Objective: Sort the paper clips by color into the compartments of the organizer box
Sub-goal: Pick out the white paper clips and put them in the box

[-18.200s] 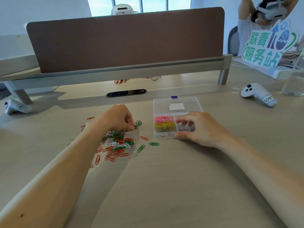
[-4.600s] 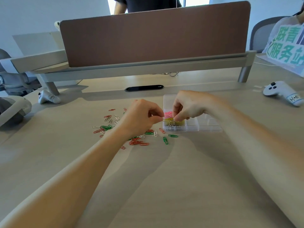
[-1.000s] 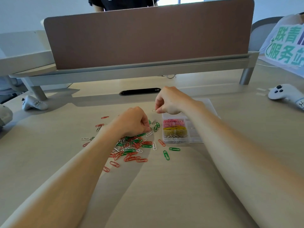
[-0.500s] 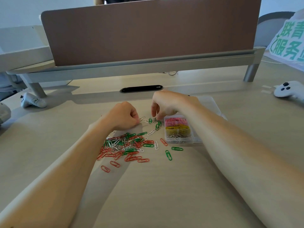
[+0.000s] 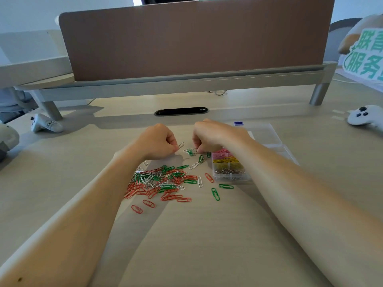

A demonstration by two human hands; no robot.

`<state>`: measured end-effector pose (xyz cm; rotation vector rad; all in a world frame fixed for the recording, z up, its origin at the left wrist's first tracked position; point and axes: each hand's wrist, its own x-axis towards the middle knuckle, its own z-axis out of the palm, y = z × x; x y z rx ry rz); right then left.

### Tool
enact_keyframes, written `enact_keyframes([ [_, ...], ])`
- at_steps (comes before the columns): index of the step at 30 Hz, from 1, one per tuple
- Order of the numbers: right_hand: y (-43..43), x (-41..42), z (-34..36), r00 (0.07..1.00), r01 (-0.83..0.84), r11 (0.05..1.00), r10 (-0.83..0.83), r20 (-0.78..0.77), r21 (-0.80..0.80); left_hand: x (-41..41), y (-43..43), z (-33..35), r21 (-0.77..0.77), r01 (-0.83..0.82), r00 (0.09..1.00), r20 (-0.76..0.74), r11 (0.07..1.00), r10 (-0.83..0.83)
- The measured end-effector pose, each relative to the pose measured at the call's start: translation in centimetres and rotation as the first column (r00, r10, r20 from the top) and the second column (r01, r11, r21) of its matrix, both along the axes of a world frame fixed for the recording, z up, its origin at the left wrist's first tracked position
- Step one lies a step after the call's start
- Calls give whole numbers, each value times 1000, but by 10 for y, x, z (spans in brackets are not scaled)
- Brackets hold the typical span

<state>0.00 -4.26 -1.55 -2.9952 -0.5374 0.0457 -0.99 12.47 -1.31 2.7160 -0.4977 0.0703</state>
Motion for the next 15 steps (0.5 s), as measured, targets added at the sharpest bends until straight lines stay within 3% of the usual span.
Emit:
enact_keyframes([
  [9,-7,-4,13,1000,26,993,-27,4,113,0,0,0,-87,31,997,68,996,-25],
  [12,-12,-6,18,999,46,985,-48,10,164,-2,-4,-3,-148,127,991,64,981,-118],
  [15,-21,-12,26,997,74,970,-80,16,230,-2,-4,-7,-68,222,975,37,973,-220],
])
